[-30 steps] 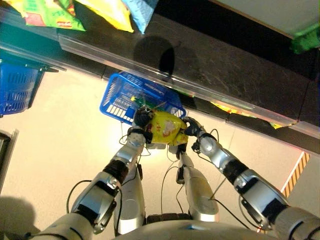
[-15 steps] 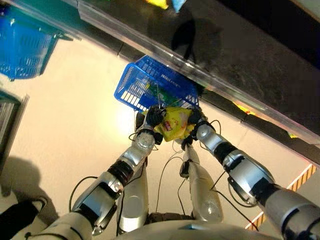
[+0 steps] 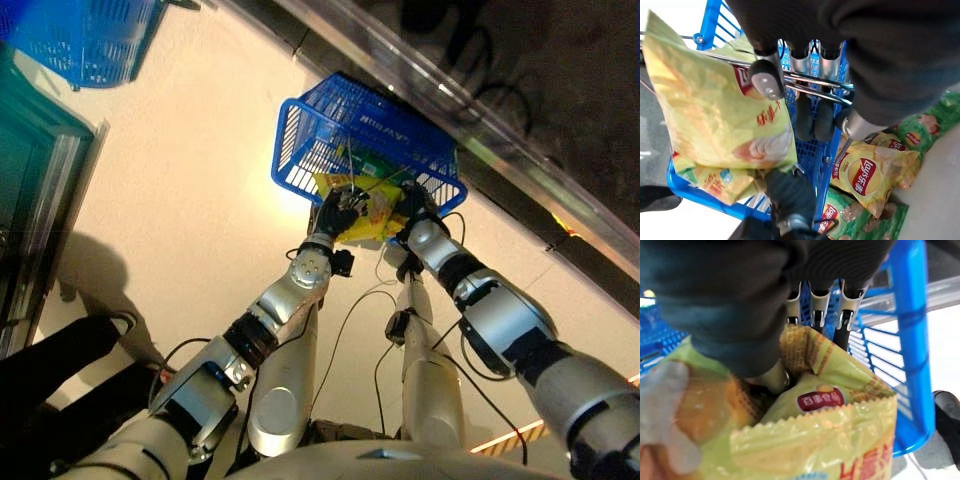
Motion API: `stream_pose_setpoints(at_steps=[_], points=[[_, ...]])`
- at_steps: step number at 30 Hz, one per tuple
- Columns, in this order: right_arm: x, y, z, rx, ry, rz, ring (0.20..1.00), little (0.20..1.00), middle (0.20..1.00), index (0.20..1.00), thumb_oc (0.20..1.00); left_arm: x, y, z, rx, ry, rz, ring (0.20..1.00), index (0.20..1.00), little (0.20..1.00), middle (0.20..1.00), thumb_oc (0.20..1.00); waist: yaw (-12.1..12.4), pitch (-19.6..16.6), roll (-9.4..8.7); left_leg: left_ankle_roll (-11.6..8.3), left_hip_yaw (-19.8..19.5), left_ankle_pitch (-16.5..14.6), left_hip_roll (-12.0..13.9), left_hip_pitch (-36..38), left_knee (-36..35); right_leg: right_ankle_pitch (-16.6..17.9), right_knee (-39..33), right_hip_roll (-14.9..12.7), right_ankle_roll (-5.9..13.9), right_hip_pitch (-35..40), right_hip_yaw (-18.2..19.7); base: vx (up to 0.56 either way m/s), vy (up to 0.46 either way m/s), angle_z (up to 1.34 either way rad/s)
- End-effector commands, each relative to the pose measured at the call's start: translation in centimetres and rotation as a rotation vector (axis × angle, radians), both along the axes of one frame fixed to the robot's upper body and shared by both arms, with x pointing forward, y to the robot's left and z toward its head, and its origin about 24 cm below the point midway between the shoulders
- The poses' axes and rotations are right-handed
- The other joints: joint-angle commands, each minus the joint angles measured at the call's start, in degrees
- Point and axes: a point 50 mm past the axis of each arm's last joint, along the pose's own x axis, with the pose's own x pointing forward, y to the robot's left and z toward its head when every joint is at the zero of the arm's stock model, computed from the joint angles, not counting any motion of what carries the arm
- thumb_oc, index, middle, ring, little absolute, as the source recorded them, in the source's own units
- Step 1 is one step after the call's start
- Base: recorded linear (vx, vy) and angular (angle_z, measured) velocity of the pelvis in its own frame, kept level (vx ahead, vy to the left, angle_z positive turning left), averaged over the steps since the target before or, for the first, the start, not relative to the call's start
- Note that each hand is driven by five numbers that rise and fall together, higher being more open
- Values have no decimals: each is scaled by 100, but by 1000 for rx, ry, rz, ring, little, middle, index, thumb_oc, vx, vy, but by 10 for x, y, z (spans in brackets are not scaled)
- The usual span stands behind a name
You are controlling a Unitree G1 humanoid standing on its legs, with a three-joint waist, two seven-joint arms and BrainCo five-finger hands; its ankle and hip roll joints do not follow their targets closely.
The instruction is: Pick up the snacks into the basket
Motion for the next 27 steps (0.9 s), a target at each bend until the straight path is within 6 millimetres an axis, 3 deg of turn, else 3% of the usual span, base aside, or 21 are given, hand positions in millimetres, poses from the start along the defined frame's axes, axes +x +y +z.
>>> stream_pose_setpoints(at_steps=[1, 4, 5, 6, 7, 10, 17, 18, 23, 27], points=[[6, 9, 14, 40, -50, -12, 200, 200, 200, 200, 200, -45, -63, 61, -267, -206, -319, 200, 200, 200, 200, 200, 130, -104, 554, -94, 290, -138, -151, -37, -272, 375, 166, -385, 392, -337, 285, 26, 60, 4], [8, 11, 22, 94, -83, -42, 200, 200, 200, 200, 200, -45, -62, 64, -303, -202, -308, 200, 200, 200, 200, 200, 151, -104, 592, -92, 277, -138, -175, -126, -274, 371, 164, -396, 396, -417, 286, 6, 12, 0], [10, 7, 27, 116, -116, -63, 564, 564, 564, 564, 564, -46, -62, 68, -327, -203, -309, 200, 200, 200, 200, 200, 176, -104, 654, -95, 274, -135, -193, -190, -284, 375, 172, -417, 398, -490, 282, 0, 0, 0], [10, 7, 27, 116, -116, -63, 1000, 1000, 1000, 1000, 1000, -46, -62, 68, -327, -203, -310, 200, 200, 200, 200, 200, 176, -104, 655, -95, 274, -134, -193, -191, -283, 374, 173, -417, 397, -491, 281, 7, 38, 4], [11, 1, 30, 30, -112, -35, 1000, 1000, 1000, 1000, 1000, -47, -61, 69, -368, -185, -317, 200, 200, 200, 200, 200, 201, -104, 712, -108, 266, -116, -215, -259, -288, 382, 175, -429, 403, -539, 252, 0, 16, 4], [11, -2, 28, -2, -99, -26, 1000, 1000, 1000, 1000, 1000, -46, -62, 73, -387, -186, -312, 200, 200, 200, 200, 200, 208, -104, 729, -113, 235, -108, -231, -258, -290, 393, 175, -433, 412, -540, 220, -4, 9, 6], [-7, 17, -10, 54, -8, 79, 1000, 1000, 1000, 1000, 1000, -30, -46, 61, -333, -175, -194, 200, 200, 200, 200, 200, 54, -104, 535, -108, 277, -131, -158, 89, -298, 344, 195, -409, 390, -272, 260, -8, 2, 2], [-19, 24, -32, 136, 36, 67, 1000, 1000, 1000, 1000, 1000, -22, -38, 47, -278, -143, -119, 200, 200, 200, 200, 200, -44, -104, 459, -103, 308, -144, -137, 264, -293, 309, 228, -396, 375, -135, 279, -30, 3, 0], [-40, 22, -63, 210, 108, 42, 1000, 1000, 1000, 1000, 1000, -6, -13, 12, -163, -57, 30, 200, 200, 200, 200, 200, -233, -104, 303, -88, 394, -195, -83, 667, -300, 239, 279, -368, 350, 190, 353, -18, -2, -2], [-65, 2, -96, 249, 199, -26, 1000, 1000, 1000, 1000, 1000, 8, 25, -39, -26, 110, 222, 200, 200, 200, 200, 200, -449, -104, 174, -59, 454, -265, -32, 1271, -290, 102, 418, -329, 311, 648, 412, -23, -15, -15]])
